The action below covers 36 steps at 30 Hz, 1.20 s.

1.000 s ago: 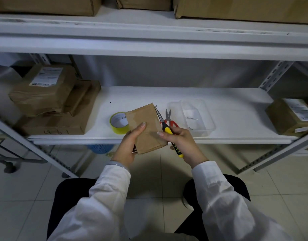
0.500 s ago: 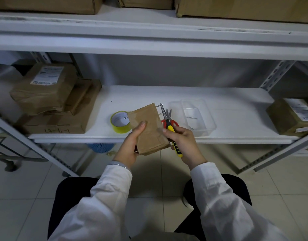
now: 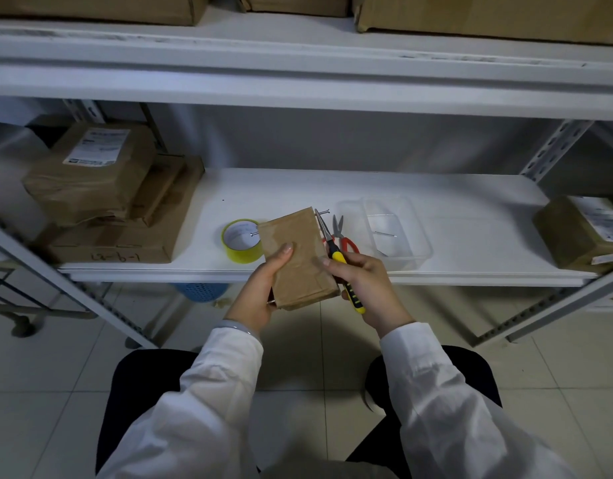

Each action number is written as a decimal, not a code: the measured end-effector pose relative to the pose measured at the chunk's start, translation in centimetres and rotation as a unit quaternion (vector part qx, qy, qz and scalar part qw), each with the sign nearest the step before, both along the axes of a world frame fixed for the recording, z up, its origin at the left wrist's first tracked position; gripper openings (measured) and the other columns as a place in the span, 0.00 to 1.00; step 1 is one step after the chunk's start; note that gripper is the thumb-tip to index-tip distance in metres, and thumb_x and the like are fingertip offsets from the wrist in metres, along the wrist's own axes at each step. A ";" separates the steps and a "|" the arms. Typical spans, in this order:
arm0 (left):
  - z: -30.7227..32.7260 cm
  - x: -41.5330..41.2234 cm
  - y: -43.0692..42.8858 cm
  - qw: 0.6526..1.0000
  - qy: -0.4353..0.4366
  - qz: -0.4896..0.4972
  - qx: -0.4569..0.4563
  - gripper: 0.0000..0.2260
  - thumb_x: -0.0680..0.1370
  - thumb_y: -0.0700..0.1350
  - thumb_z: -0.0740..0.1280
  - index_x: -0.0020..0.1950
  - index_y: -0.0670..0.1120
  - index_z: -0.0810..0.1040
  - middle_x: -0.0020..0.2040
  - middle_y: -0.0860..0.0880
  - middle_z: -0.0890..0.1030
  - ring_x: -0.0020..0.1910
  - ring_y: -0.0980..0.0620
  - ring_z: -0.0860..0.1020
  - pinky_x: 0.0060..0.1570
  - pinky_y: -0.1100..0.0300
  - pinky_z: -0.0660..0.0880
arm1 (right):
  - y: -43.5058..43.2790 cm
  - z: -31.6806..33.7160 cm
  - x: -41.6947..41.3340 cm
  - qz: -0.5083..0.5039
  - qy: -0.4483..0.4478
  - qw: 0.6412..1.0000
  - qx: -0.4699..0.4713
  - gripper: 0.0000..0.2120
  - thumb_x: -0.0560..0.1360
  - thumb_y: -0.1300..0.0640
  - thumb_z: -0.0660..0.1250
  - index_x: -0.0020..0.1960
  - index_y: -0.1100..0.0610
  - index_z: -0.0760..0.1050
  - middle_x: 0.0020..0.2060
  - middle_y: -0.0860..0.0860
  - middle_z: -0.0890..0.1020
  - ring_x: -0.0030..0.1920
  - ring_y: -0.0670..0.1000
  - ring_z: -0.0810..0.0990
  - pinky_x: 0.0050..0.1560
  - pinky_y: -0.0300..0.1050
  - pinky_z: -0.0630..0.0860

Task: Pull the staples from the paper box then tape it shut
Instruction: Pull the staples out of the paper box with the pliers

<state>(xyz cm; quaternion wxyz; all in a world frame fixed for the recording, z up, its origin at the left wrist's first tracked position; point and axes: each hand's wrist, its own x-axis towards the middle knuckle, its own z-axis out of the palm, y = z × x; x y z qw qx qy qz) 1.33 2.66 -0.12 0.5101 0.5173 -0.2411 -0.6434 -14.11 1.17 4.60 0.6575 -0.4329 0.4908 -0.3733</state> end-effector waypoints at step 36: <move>-1.2 -2.0 -2.1 0.998 0.053 0.014 0.029 0.15 0.74 0.57 0.66 0.58 0.54 0.77 0.51 0.51 0.84 0.57 0.49 0.79 0.60 0.48 0.74 | -4.9 -4.1 -5.6 -0.214 0.189 0.957 0.050 0.22 0.70 0.51 0.73 0.28 0.56 0.63 0.26 0.50 0.65 0.29 0.50 0.65 0.31 0.42 0.64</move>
